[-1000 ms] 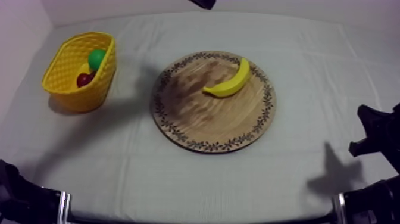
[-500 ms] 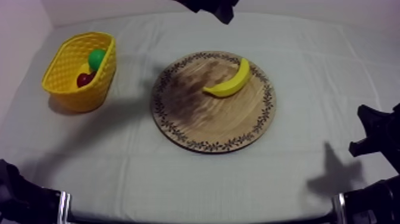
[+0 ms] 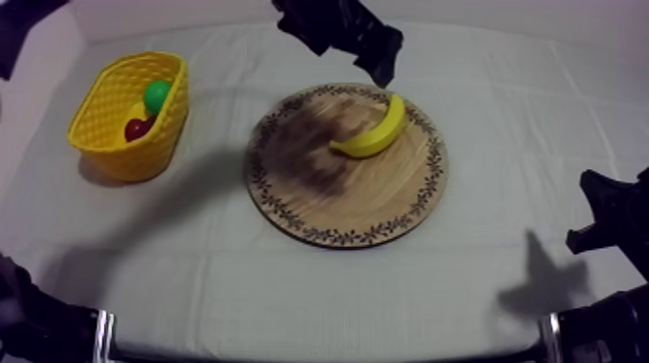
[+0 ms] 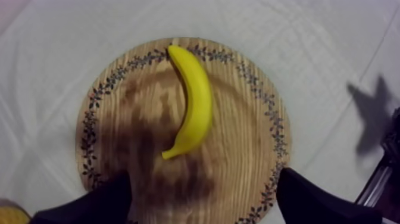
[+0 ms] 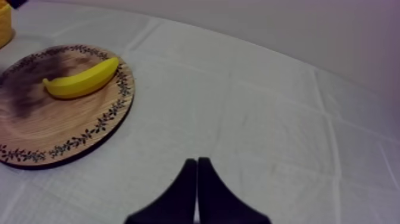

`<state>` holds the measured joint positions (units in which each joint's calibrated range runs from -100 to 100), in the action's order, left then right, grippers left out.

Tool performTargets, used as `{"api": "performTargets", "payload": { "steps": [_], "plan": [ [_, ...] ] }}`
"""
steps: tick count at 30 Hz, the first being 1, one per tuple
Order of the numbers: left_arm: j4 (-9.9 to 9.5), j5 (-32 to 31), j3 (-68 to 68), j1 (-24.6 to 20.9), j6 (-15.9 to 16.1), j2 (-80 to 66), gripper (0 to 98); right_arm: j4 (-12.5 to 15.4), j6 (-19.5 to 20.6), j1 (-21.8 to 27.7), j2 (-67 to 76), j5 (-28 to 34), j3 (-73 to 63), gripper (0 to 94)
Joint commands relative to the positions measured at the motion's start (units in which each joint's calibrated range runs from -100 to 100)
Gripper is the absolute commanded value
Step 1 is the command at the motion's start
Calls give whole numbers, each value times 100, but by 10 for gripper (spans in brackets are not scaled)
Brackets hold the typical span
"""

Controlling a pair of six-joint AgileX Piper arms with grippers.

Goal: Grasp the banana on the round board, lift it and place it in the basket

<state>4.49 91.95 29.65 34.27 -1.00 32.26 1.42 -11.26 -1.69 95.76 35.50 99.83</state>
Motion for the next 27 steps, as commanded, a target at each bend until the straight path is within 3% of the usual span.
{"api": "performTargets", "payload": {
  "steps": [1,27],
  "plan": [
    [-39,-1,188,18,-2,365,915,2,0,0,0,-2,5,2],
    [-40,328,2379,150,218,3064,862,2,0,0,0,-2,5,2]
  ]
}}
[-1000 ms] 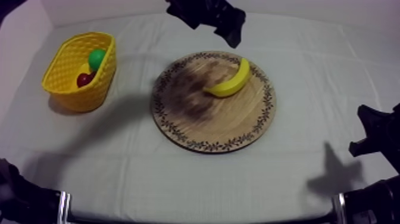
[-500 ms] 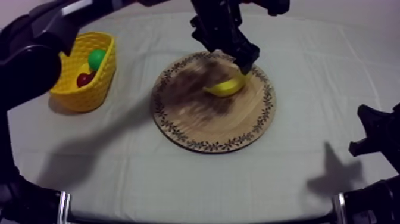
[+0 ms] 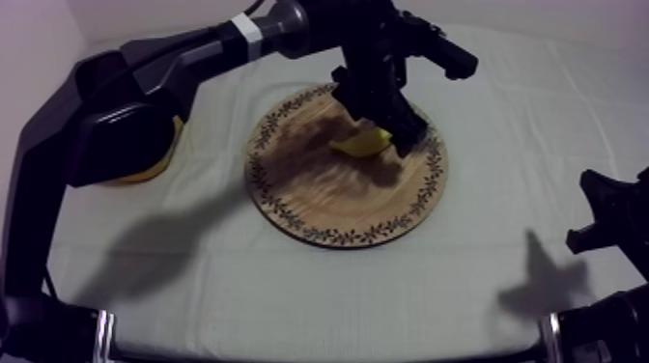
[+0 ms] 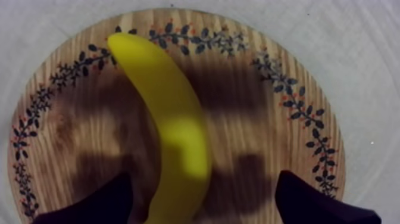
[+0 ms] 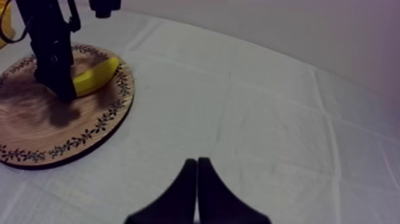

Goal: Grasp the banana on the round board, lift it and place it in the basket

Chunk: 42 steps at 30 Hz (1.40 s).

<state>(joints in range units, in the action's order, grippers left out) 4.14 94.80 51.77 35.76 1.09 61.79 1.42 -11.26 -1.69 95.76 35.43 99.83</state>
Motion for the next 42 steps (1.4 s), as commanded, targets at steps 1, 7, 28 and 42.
{"api": "performTargets", "payload": {
  "steps": [1,7,28,42],
  "plan": [
    [-8,79,275,0,23,193,851,2,0,0,0,6,5,2],
    [-17,186,788,-14,46,604,720,2,0,0,0,6,5,2],
    [-39,-16,653,-48,-208,650,115,2,0,0,0,6,5,2],
    [-139,-628,-782,109,-394,-1797,115,2,0,0,0,6,5,2]
  ]
}}
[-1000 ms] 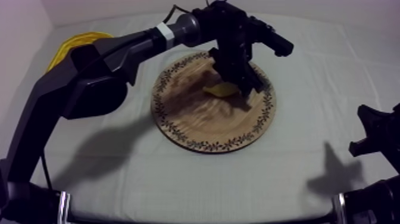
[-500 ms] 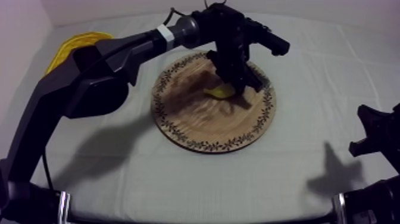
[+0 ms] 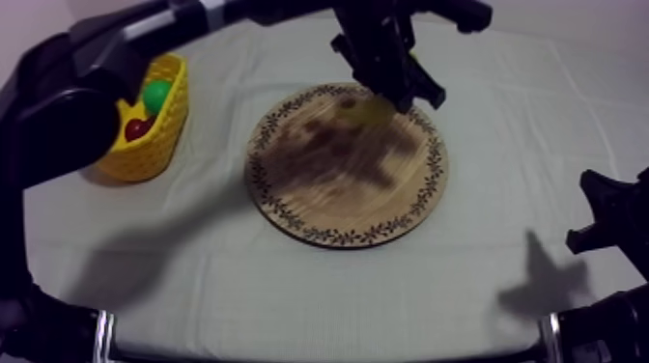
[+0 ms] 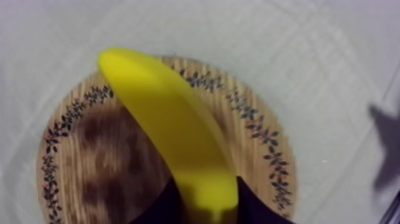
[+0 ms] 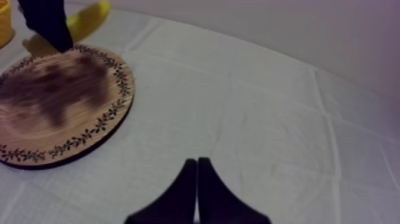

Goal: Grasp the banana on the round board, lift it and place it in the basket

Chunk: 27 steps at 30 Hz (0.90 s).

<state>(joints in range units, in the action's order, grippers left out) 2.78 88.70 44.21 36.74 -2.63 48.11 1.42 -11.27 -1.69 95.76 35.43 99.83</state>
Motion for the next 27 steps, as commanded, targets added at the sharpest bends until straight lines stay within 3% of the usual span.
{"api": "performTargets", "payload": {
  "steps": [1,13,27],
  "plan": [
    [-6,-14,-53,23,-46,-567,113,2,2,0,0,6,5,2],
    [23,49,-1215,-144,-239,-1717,109,2,2,0,0,6,5,2],
    [128,337,-2804,-1377,-358,-2817,108,2,2,0,0,6,5,2]
  ]
}}
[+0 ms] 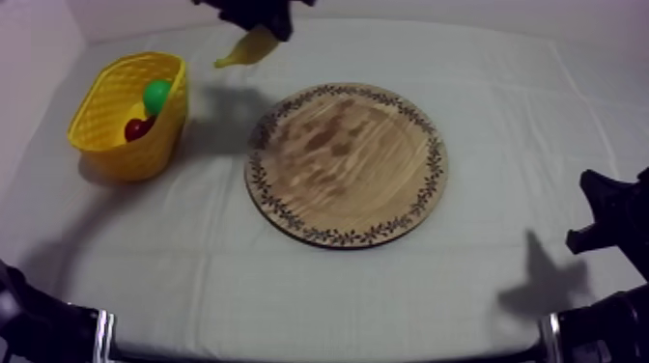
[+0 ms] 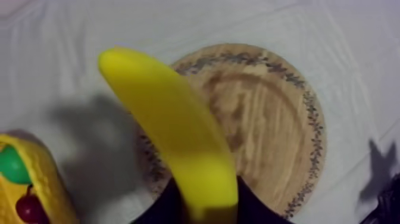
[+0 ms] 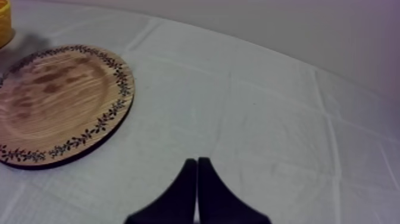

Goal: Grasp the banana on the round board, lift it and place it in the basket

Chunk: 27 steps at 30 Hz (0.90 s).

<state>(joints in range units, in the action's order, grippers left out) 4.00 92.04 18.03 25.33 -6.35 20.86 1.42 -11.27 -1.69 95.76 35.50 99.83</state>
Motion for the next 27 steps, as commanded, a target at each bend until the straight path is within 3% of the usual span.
{"api": "performTargets", "payload": {
  "steps": [1,16,27],
  "plan": [
    [12,8,-300,-342,29,-166,110,2,2,0,0,-2,5,2],
    [-6,207,-1487,-1986,374,-1137,107,2,2,0,0,-2,5,2],
    [-82,478,-1569,-2392,496,-1217,106,2,2,0,0,-2,5,2]
  ]
}}
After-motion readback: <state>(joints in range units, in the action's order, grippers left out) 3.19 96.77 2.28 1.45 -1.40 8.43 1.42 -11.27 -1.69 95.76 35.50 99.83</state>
